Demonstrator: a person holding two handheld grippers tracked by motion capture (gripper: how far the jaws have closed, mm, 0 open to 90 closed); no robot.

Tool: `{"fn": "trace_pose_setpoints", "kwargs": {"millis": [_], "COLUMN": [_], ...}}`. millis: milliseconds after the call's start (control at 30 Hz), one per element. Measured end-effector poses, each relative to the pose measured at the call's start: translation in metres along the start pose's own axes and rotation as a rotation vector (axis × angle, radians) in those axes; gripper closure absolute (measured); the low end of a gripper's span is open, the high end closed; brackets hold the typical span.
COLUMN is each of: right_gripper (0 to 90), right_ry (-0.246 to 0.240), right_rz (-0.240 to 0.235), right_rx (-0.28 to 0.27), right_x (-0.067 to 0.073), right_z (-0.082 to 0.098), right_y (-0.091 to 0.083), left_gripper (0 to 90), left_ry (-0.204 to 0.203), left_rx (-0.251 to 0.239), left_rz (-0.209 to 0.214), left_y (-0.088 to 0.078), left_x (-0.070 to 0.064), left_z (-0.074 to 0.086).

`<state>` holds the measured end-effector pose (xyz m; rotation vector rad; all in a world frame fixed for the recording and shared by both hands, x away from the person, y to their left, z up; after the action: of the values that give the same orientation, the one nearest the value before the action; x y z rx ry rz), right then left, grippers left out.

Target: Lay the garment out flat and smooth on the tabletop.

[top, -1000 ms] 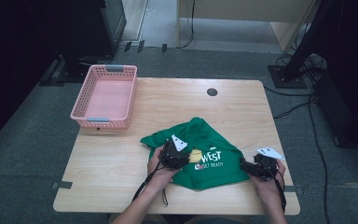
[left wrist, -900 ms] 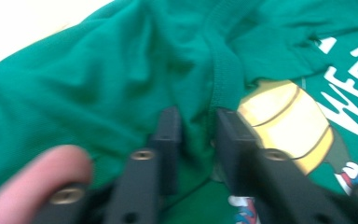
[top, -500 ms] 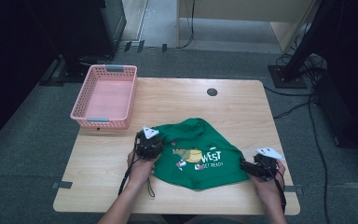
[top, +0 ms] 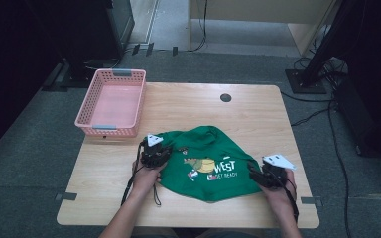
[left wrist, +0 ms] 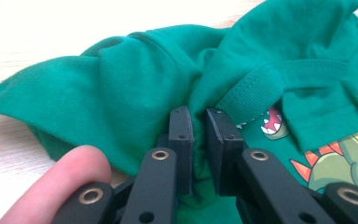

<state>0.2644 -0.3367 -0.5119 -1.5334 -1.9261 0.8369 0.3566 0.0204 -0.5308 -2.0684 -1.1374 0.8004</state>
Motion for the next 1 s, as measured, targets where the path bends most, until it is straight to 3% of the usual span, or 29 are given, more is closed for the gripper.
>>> {"fn": "trace_pose_setpoints", "kwargs": {"millis": [133,300,433,500,600,767,833,1000], "right_gripper": [43.0,46.0,51.2,62.0,87.7,89.3,89.3,89.2], "right_ry": [-0.090,-0.184,-0.223,-0.233,-0.216,-0.156,-0.080,0.165], "right_rz": [-0.100,-0.209,-0.205,-0.171,-0.132,-0.105,-0.098,-0.033], "right_rx": [0.034,0.068,0.096,0.116,0.096,0.069,0.047,0.026], "right_x": [0.037,0.087,0.112,0.115,0.108,0.073,0.049,-0.019], "right_z": [-0.015,-0.036,-0.047,-0.048,-0.048,-0.045,-0.044,-0.039], "right_y": [0.014,0.043,0.063,0.071,0.071,0.056,0.046,0.031], "left_gripper": [82.2,81.4,80.8,80.8,80.8,80.9,81.1,81.3], "left_ry": [0.011,0.006,0.008,-0.007,-0.024,-0.047,-0.053,-0.051], "left_rx": [-0.008,-0.011,-0.013,-0.012,-0.016,-0.035,-0.044,-0.071], "left_rz": [-0.020,-0.007,-0.006,0.009,0.021,0.030,0.031,0.054], "left_y": [0.001,0.001,0.000,0.000,-0.002,-0.004,-0.005,-0.007], "left_x": [-0.003,-0.002,-0.002,0.000,0.003,0.005,0.006,0.006], "left_z": [0.001,0.001,0.002,0.002,0.002,0.002,0.002,0.003]}}
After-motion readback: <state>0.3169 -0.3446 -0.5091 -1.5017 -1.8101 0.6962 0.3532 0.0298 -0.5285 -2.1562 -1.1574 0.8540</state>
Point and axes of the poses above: each handheld gripper's, and its own axes: y roughly forward along the jaws, z roughly out of its underside, x roughly to its left, the point moved 2 cm from there along y, roughly forward along the jaws, and after that the axes turned 12 degrees about x, right-handed, at the moved point
